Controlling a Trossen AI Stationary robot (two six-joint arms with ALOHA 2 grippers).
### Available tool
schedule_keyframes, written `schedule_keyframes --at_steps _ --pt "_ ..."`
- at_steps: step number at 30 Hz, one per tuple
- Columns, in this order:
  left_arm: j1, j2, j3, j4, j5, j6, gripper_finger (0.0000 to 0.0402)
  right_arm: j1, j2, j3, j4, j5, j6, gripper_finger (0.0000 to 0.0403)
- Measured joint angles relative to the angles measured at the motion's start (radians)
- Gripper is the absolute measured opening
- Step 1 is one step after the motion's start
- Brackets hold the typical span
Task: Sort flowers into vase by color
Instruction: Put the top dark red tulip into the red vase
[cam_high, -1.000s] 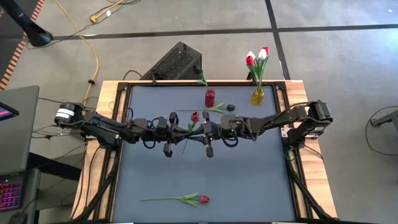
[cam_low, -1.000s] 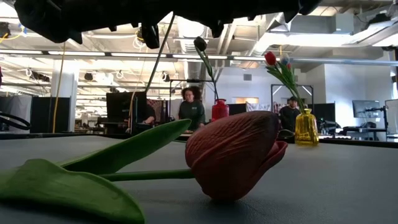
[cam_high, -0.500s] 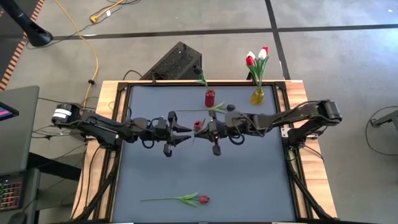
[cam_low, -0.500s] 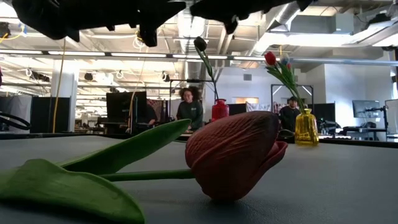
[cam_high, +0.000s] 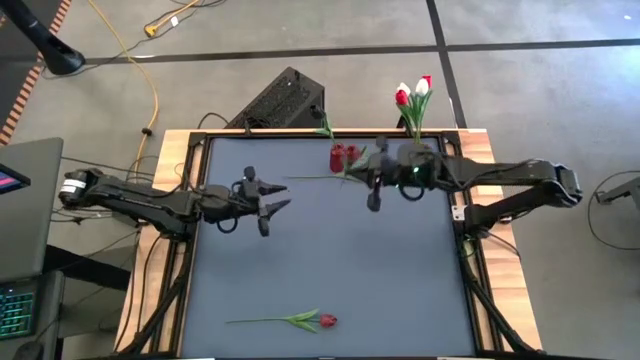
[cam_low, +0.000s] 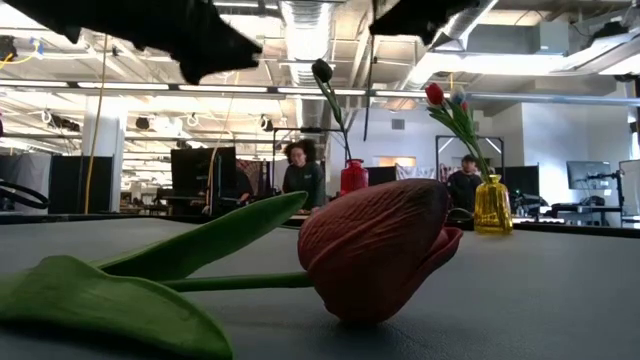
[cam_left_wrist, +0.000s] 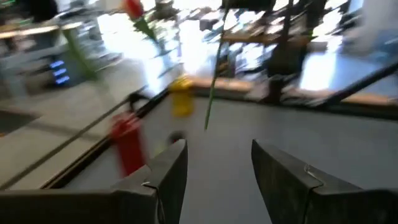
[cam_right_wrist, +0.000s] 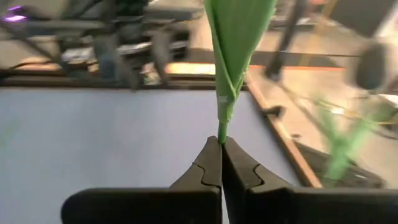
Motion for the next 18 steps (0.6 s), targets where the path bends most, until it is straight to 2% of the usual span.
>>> schedule_keyframes --at_steps 5,13,18 --pt "0.000 0.020 0.000 -0.027 -0.125 0.022 0.0169 -0.115 -0.038 -0.024 0.007 0.041 0.012 0.0023" --pt "0.000 0.043 0.000 -0.019 -0.130 0.050 0.0169 -0.255 0.039 -0.024 0.209 0.031 -0.002 0.0023" --pt "0.000 0.043 0.000 -0.024 -0.128 0.052 0.0169 -0.326 0.093 -0.024 0.230 -0.023 0.008 0.0023"
